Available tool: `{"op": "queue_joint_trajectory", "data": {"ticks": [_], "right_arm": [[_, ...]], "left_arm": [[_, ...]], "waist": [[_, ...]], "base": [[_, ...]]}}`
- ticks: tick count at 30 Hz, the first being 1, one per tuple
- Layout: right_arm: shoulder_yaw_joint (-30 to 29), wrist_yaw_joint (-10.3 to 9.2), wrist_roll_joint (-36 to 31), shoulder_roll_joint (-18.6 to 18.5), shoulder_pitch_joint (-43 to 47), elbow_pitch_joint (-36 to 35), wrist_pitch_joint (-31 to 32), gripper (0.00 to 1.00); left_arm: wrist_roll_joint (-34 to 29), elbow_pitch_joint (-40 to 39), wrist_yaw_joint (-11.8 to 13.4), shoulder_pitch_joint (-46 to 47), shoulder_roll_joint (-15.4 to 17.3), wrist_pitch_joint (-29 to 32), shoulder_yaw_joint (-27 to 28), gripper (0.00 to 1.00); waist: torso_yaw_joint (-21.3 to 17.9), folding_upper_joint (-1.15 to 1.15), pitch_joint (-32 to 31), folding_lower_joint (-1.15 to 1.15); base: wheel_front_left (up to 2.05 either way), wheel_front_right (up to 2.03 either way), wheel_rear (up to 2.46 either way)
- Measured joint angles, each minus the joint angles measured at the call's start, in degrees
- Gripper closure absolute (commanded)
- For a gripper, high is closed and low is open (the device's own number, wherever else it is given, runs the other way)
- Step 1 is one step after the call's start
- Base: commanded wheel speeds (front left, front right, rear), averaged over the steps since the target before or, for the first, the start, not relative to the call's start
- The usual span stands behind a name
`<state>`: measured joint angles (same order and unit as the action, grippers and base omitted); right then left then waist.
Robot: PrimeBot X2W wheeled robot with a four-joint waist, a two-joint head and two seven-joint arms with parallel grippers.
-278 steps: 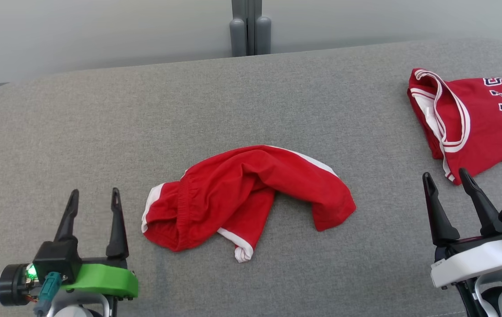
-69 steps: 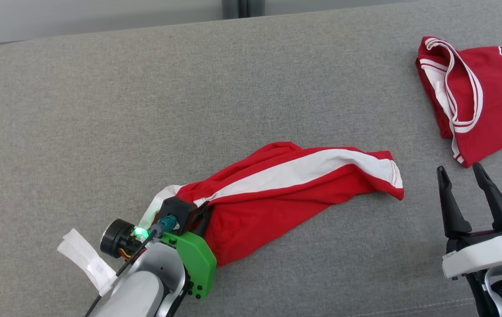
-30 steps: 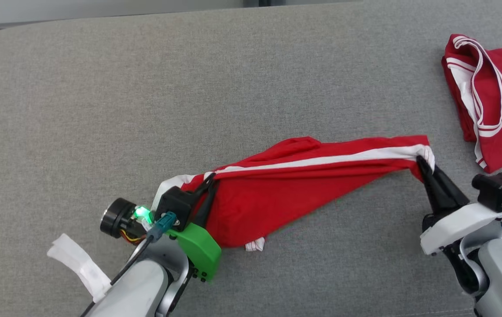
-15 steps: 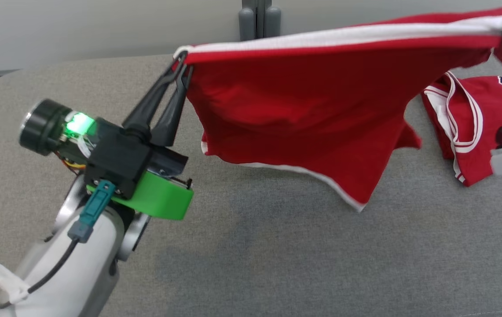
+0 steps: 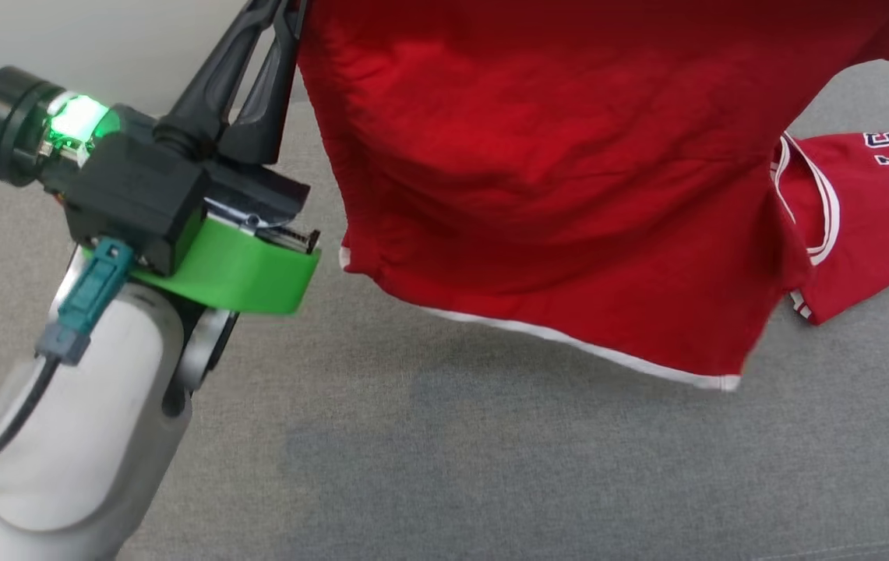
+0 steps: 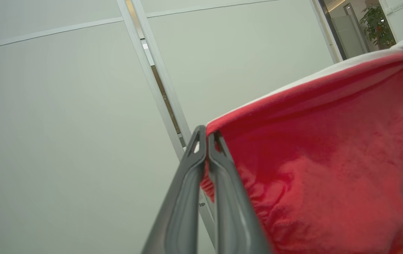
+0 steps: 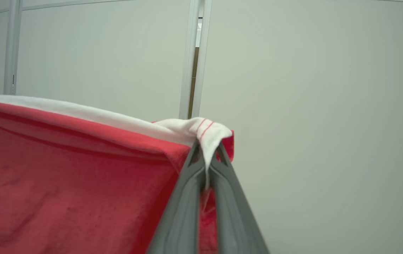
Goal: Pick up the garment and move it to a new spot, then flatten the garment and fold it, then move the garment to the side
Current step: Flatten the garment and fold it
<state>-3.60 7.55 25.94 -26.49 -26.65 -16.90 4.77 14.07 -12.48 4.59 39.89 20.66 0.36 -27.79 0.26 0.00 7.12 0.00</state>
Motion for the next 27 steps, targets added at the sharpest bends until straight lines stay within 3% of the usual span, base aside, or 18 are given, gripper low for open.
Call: {"op": "queue_joint_trajectory", "data": {"ticks": [5, 11, 18, 23, 27], "right_arm": [[1.56, 0.0, 2.23, -0.9, -7.72, 4.37, 0.12, 1.0], [6.33, 0.01, 3.71, 0.71, -25.44, 17.38, -3.41, 1.0], [13.47, 0.05, 3.81, 8.61, -42.3, 38.94, -11.22, 1.0], [18.68, 0.05, 4.63, 14.36, -45.12, 54.27, -16.13, 1.0], [23.69, 0.03, 5.63, 17.79, -43.37, 62.6, -18.13, 1.0]], "left_arm": [[3.08, 7.33, -1.8, 7.09, -3.23, -2.78, 1.37, 1.0], [5.99, 25.28, -3.97, 21.25, -8.81, -10.34, 4.58, 1.0], [8.11, 47.18, -4.41, 31.78, -11.85, -15.12, 10.2, 1.0], [8.51, 57.88, -4.1, 30.95, -13.45, -15.4, 14.33, 1.0], [8.5, 64.21, -3.82, 24.93, -14.48, -15.48, 16.79, 1.0]], "waist": [[0.21, 0.0, 4.03, 0.0], [0.45, 0.0, 9.96, 0.0], [-0.27, 0.0, 14.86, 0.01], [-2.21, 0.0, 15.79, 0.0], [-3.3, 0.0, 16.57, 0.01]], "base": [[0.0, 0.0, 0.0], [0.0, 0.0, 0.0], [0.0, 0.0, 0.0], [0.0, 0.0, 0.0], [0.0, 0.0, 0.0]]}}
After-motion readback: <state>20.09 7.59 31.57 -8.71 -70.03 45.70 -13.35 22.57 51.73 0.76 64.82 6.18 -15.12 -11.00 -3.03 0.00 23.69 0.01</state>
